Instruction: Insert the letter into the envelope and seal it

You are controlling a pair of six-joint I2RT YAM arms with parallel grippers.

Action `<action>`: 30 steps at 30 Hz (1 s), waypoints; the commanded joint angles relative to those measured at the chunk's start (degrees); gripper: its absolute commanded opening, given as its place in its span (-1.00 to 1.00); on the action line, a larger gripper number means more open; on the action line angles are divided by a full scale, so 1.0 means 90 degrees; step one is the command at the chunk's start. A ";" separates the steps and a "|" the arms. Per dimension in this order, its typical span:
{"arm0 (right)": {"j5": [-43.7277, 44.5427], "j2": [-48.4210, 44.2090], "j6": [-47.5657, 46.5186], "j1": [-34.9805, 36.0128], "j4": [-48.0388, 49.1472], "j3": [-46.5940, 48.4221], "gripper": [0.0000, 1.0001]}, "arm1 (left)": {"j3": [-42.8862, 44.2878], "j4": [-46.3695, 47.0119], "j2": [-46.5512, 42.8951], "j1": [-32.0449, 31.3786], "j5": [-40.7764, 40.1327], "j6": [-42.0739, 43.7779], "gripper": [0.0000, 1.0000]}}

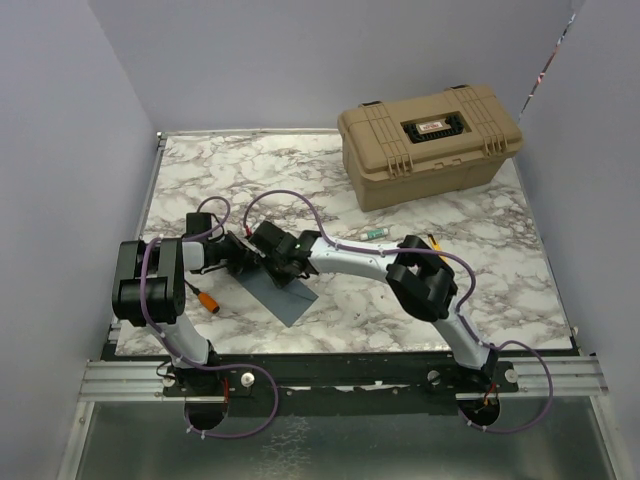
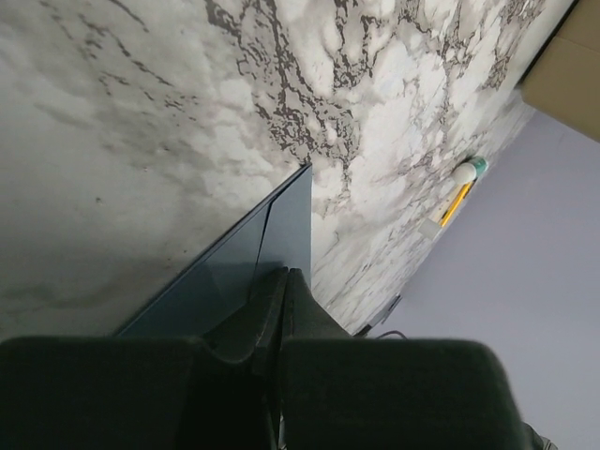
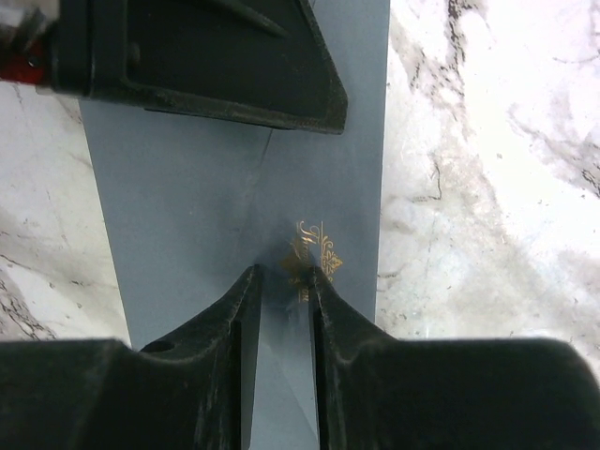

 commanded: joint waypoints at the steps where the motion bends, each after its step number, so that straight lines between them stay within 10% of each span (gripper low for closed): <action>1: 0.0127 0.0330 -0.0215 0.0062 -0.1437 -0.0824 -0.45 | -0.0162 -0.0786 0.0400 -0.0017 -0.1165 0.0490 -1.00; 12: 0.0255 -0.0015 -0.0307 0.0070 -0.1598 -0.1346 -0.34 | 0.0019 -0.0909 0.0469 -0.0013 -0.1311 0.0532 -1.00; 30: 0.0221 -0.0642 0.0232 0.0053 -0.1726 -0.2334 -0.75 | 0.0082 -0.0957 0.0487 -0.0011 -0.1324 0.0592 -1.00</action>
